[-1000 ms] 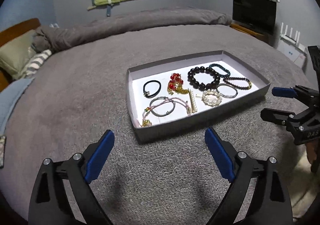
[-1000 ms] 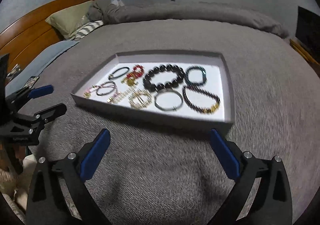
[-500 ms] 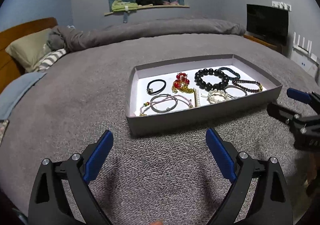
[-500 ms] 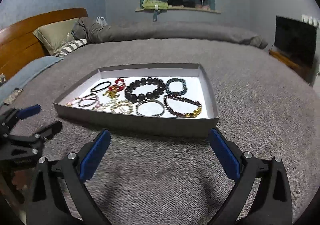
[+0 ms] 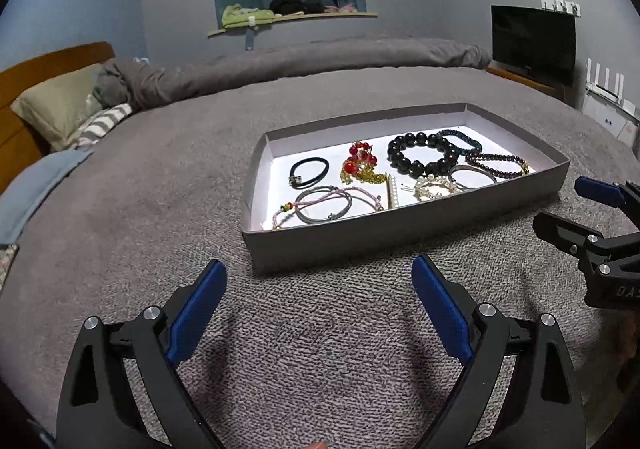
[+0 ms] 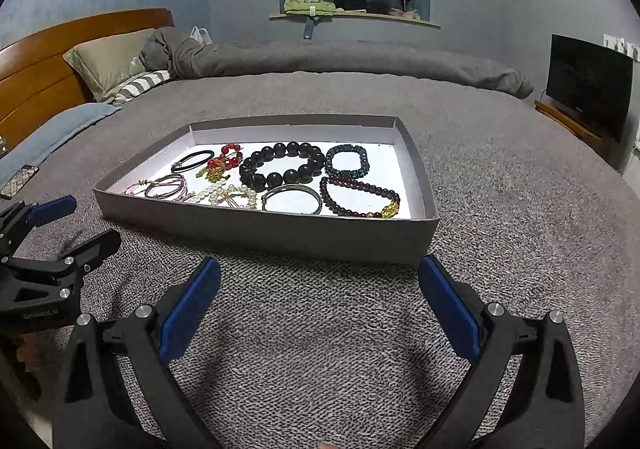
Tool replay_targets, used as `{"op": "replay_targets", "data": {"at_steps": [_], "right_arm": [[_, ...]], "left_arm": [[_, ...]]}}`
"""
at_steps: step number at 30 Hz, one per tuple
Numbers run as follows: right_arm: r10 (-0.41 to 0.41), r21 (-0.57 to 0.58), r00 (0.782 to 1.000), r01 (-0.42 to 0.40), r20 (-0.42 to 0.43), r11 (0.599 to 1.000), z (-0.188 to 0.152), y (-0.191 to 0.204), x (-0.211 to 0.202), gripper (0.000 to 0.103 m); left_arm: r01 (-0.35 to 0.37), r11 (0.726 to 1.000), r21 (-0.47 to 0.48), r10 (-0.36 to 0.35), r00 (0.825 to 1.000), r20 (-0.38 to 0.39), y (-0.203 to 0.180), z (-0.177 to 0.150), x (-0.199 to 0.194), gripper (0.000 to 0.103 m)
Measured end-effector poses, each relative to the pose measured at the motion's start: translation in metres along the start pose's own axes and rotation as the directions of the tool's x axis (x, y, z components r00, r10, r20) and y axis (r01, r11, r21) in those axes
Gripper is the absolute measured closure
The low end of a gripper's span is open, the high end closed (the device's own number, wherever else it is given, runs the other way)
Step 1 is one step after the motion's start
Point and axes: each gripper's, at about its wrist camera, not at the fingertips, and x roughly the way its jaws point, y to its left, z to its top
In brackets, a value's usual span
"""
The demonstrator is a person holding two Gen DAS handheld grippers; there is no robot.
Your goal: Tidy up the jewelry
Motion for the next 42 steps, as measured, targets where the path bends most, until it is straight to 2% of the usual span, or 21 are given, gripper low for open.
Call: {"op": "replay_targets", "data": {"at_steps": [15, 21, 24, 31, 42], "right_arm": [[-0.003, -0.011, 1.000, 0.003, 0.002, 1.000, -0.001, 0.002, -0.001, 0.006], [0.005, 0.028, 0.999, -0.004, -0.042, 1.000, 0.009, 0.000, -0.003, 0.005], [-0.011, 0.044, 0.994, 0.015, -0.105, 0.999, 0.019, 0.000, -0.001, 0.005], [-0.007, 0.028, 0.985, 0.012, -0.174, 1.000, 0.034, 0.009, 0.004, 0.005], [-0.016, 0.040, 0.983, 0.023, -0.184, 0.999, 0.043, 0.004, 0.008, 0.005]], "left_arm": [[0.006, 1.000, -0.002, -0.006, 1.000, -0.008, 0.001, -0.001, 0.001, 0.007], [-0.013, 1.000, -0.019, 0.012, 0.998, -0.067, 0.001, 0.005, 0.002, 0.007], [-0.030, 0.999, -0.028, 0.028, 0.995, -0.096, 0.002, 0.013, -0.001, 0.007], [-0.024, 1.000, -0.019, 0.021, 0.989, -0.147, -0.004, 0.036, -0.008, 0.007], [-0.027, 0.999, -0.031, 0.021, 0.983, -0.180, 0.002, 0.046, -0.005, 0.007]]}}
